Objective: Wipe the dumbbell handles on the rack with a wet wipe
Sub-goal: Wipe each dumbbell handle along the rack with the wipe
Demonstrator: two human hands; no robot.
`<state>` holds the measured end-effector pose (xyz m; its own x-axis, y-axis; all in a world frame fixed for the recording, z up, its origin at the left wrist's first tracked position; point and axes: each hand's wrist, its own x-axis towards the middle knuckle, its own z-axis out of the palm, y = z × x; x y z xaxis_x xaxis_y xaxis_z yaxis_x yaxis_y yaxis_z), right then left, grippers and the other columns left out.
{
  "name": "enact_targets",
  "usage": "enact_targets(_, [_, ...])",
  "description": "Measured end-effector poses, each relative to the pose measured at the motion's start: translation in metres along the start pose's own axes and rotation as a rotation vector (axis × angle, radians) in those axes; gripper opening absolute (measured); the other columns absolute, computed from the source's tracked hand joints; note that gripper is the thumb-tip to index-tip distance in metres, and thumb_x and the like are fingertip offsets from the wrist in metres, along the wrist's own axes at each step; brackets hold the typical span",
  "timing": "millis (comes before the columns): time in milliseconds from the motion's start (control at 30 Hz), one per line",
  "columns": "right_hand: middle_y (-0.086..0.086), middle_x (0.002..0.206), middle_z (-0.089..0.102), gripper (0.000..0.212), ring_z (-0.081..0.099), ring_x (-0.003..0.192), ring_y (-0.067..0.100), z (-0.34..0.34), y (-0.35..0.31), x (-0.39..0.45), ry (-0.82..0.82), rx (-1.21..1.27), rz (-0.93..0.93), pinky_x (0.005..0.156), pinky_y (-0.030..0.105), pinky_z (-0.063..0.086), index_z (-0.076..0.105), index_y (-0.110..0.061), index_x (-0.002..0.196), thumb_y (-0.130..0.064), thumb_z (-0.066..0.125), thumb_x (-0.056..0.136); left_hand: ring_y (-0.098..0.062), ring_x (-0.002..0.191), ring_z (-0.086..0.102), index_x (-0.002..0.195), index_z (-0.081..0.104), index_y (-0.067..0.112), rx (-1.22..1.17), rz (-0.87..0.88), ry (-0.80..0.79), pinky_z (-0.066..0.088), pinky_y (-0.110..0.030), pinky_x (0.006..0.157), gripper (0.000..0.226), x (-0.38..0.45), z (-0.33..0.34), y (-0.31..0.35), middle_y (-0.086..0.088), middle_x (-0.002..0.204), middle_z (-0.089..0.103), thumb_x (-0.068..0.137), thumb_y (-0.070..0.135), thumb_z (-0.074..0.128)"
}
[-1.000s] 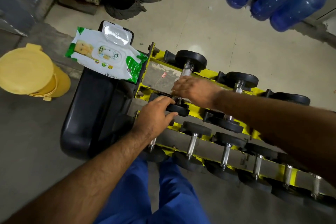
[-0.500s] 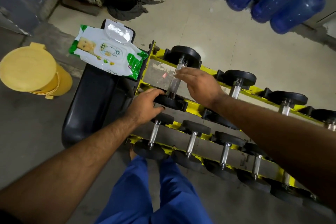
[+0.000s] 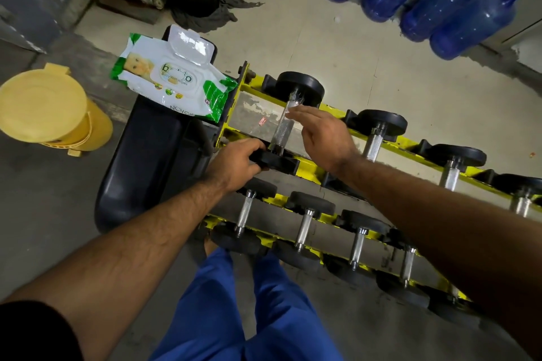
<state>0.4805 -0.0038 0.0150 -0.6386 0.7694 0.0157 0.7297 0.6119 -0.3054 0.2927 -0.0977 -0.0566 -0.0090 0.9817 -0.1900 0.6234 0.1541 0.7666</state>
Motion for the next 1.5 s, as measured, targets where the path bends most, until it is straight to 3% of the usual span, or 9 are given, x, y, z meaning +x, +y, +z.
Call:
enact_targets(200, [0.010,0.133,0.063,0.045,0.056,0.127,0.027,0.008,0.009,0.002,0.024,-0.091,-0.087,0.107,0.041,0.045,0.065,-0.008,0.128,0.010,0.051,0.089,-0.024,0.101,0.055,0.107,0.061,0.013,0.321,0.223,0.047,0.053,-0.040,0.079,0.033,-0.003,-0.003,0.012,-0.004,0.104,0.062,0.076,0.010,0.074])
enact_targets(333, [0.011,0.136,0.061,0.046,0.054,0.130,0.029,0.013,0.017,0.006,0.041,-0.106,-0.078,0.109,0.041,0.041,0.063,-0.008,0.131,0.010,0.054,0.090,-0.024,0.092,0.052,0.113,0.059,0.011,0.613,0.384,0.090,0.055,-0.035,0.070,0.045,-0.006,-0.001,0.024,-0.008,0.100,0.058,0.073,0.010,0.079])
enact_targets(500, [0.011,0.138,0.059,0.047,0.052,0.132,0.029,0.016,0.027,0.012,0.052,-0.094,-0.090,0.110,0.039,0.038,0.062,-0.007,0.132,0.010,0.053,0.089,-0.026,0.091,0.051,0.119,0.059,0.011,0.790,0.481,0.067,0.051,-0.041,0.075,0.047,0.000,0.005,0.040,-0.010,0.099,0.055,0.075,0.004,0.071])
enact_targets(700, [0.011,0.141,0.057,0.049,0.050,0.135,0.028,0.020,0.036,0.015,0.068,-0.058,-0.107,0.111,0.042,0.041,0.060,-0.008,0.134,0.009,0.054,0.088,-0.027,0.093,0.049,0.120,0.058,0.013,0.995,0.492,-0.022,0.046,-0.043,0.077,0.044,-0.002,0.016,0.062,-0.008,0.102,0.052,0.076,0.011,0.061])
enact_targets(800, [0.012,0.138,0.059,0.049,0.052,0.132,0.029,0.029,0.043,0.018,0.095,-0.053,-0.148,0.109,0.043,0.043,0.061,-0.006,0.132,0.011,0.054,0.087,-0.026,0.091,0.047,0.111,0.060,0.014,1.056,0.435,-0.043,0.041,-0.040,0.075,0.040,-0.002,0.031,0.075,-0.007,0.098,0.050,0.072,0.016,0.068])
enact_targets(1067, [0.016,0.141,0.056,0.045,0.049,0.135,0.032,0.043,0.061,0.031,0.055,-0.138,-0.368,0.113,0.043,0.036,0.058,-0.004,0.134,0.004,0.053,0.091,-0.027,0.095,0.052,0.123,0.059,0.013,0.959,0.356,0.042,0.046,-0.040,0.083,0.052,-0.005,0.032,0.065,-0.008,0.105,0.058,0.074,0.019,0.073])
enact_targets(1167, [0.016,0.141,0.056,0.044,0.048,0.136,0.033,0.046,0.061,0.033,0.053,-0.140,-0.374,0.113,0.045,0.038,0.057,-0.003,0.135,0.002,0.055,0.092,-0.027,0.097,0.055,0.120,0.063,0.011,0.856,0.375,0.089,0.047,-0.041,0.086,0.036,-0.007,0.030,0.064,-0.009,0.103,0.062,0.090,0.031,0.064])
enact_targets(1300, [0.014,0.142,0.055,0.044,0.044,0.139,0.032,0.050,0.058,0.033,0.019,-0.140,-0.385,0.115,0.044,0.034,0.057,-0.005,0.136,0.000,0.053,0.093,-0.024,0.096,0.057,0.112,0.067,0.011,0.690,0.293,0.126,0.049,-0.038,0.089,0.028,-0.005,0.032,0.062,-0.006,0.100,0.065,0.099,0.030,0.050])
enact_targets(1500, [0.014,0.139,0.058,0.043,0.049,0.135,0.032,0.044,0.060,0.048,0.030,-0.166,-0.306,0.110,0.048,0.038,0.060,-0.005,0.132,-0.003,0.045,0.092,-0.024,0.106,0.059,0.111,0.069,0.009,0.404,0.071,0.279,0.050,-0.040,0.097,0.031,-0.013,0.035,0.066,-0.007,0.107,0.068,0.091,0.033,0.065])
